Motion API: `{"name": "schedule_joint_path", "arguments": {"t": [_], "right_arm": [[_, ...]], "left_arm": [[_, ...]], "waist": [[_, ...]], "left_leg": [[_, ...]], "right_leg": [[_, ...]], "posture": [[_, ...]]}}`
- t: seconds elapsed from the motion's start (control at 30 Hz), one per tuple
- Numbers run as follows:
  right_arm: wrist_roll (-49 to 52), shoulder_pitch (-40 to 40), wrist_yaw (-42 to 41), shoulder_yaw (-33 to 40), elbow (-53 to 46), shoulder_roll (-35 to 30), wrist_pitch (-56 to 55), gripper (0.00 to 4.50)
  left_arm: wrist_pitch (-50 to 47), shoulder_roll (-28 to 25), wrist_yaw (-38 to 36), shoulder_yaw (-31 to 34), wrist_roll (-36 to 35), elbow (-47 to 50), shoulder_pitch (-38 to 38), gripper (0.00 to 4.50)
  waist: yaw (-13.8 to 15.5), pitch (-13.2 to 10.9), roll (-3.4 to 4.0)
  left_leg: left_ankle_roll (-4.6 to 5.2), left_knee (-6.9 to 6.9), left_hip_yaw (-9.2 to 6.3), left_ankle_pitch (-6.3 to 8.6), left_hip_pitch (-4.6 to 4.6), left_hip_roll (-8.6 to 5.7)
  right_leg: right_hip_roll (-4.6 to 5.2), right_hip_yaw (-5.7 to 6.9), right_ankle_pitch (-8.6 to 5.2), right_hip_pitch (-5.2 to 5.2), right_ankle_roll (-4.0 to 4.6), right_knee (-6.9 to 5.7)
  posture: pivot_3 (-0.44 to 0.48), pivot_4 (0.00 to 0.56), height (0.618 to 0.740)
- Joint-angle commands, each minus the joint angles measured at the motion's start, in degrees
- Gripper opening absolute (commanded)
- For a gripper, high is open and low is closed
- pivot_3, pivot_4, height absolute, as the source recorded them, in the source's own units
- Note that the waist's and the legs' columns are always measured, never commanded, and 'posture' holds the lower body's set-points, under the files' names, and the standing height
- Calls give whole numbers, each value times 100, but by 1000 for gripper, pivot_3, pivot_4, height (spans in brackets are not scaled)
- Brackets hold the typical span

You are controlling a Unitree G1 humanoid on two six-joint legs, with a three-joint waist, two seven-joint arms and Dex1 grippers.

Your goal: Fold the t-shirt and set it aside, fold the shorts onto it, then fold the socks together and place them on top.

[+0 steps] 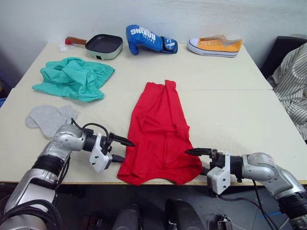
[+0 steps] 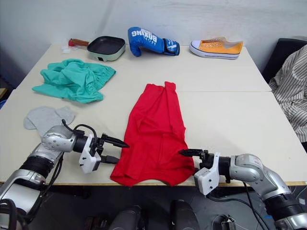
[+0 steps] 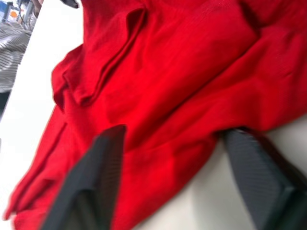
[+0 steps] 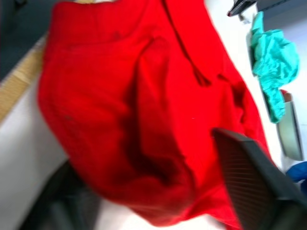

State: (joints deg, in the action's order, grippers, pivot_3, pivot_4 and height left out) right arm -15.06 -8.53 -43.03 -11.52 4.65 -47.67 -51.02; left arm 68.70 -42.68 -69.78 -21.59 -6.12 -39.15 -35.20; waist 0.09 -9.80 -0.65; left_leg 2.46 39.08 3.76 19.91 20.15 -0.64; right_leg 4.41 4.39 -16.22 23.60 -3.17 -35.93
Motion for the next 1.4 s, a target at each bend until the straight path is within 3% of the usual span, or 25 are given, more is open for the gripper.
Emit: {"name": "schedule_joint_path", "arguments": {"t": [0.03,0.2,0.3,0.37,0.57,0.8,0.97,1.13,1.3,1.4], "right_arm": [[324,99,-38,40,-282,-112,242,1764],[563,193,-142,86,-489,-259,434,0],[1002,271,-271,155,-838,-326,877,0],[1439,345,-358,247,-1250,-370,1264,0],[2794,1088,-739,742,-2718,-861,2841,0],[3741,2381,-1142,1538,-4026,-1273,4010,0],[4070,2637,-1101,1974,-4184,-1068,4517,0],[4538,1411,-961,2129,-3663,-860,5229,0],[4412,-1189,-1106,1338,-2277,-407,6075,0],[3963,-2503,-1403,796,-748,133,6197,0]], "left_arm": [[-310,38,-168,-140,-261,205,140,1763],[-611,9,-350,-110,-497,416,269,71],[-1248,-18,-416,1,-817,885,443,13],[-2199,-64,-304,148,-1147,1507,672,13],[-4568,-757,-365,543,-1959,3603,1536,13],[-5728,-1097,-481,1088,-2325,4711,2419,13],[-6422,-960,-180,1513,-2499,5126,2789,13],[-7498,-324,722,1794,-2546,4726,1979,13],[-8445,391,1473,2110,-2500,3560,568,13],[-8767,828,1932,2260,-2315,2464,-274,13]], "waist": [[-1,-4,5],[-9,-10,13],[-8,-11,14],[-10,-13,17],[-12,-20,22],[17,-25,31],[28,-26,32],[35,-31,32],[22,-42,30],[-15,-44,26]], "left_leg": [[0,1,-1,0,2,0],[1,2,-1,1,3,0],[1,2,-3,1,5,0],[1,2,-5,1,6,0],[-2,1,-21,3,10,4],[-1,0,-33,12,7,4],[0,1,-36,17,6,4],[-2,2,-37,18,6,3],[-8,7,-35,15,10,3],[-19,2,-31,8,18,4]], "right_leg": [[0,0,0,0,0,1],[0,1,0,3,0,3],[0,1,0,3,0,6],[1,0,0,4,0,5],[1,3,-1,3,1,12],[3,1,-4,-6,7,38],[4,0,-5,-9,8,42],[4,0,-4,-9,8,39],[-2,4,-3,1,5,31],[-12,12,-5,10,8,32]], "posture": [[0,150,740],[0,150,740],[0,150,740],[0,150,740],[0,150,740],[0,150,740],[0,150,740],[0,150,740],[0,150,740],[0,150,740]]}}
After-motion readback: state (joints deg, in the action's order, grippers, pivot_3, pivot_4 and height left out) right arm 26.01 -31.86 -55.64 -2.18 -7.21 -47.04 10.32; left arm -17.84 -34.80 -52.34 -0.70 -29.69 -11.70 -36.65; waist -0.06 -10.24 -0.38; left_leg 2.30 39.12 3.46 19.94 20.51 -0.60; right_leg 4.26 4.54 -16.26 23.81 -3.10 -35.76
